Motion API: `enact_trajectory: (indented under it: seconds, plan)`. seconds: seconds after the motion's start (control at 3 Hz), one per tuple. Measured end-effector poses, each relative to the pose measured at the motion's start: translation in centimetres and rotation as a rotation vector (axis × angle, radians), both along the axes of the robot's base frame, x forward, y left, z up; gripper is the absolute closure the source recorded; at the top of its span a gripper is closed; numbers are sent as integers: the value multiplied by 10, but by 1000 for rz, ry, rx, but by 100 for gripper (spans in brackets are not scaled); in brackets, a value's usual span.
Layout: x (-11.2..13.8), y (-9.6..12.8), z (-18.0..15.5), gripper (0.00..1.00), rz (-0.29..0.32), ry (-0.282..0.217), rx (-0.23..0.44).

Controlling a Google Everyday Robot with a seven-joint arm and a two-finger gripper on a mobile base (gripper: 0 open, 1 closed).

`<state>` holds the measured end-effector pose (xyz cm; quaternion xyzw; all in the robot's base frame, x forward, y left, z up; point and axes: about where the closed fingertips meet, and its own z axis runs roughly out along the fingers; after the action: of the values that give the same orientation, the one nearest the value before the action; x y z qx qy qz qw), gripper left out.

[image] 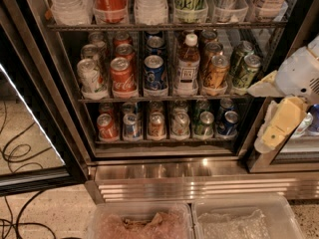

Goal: Pick orange can from bottom shelf of fridge

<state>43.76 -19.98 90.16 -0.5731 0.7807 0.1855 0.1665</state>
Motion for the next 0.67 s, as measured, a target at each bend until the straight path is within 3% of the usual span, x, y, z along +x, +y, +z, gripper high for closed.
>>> enact_trajectory:
  seconds: [0.67]
  plan:
    - [4, 12, -30, 0, 32, 116, 46]
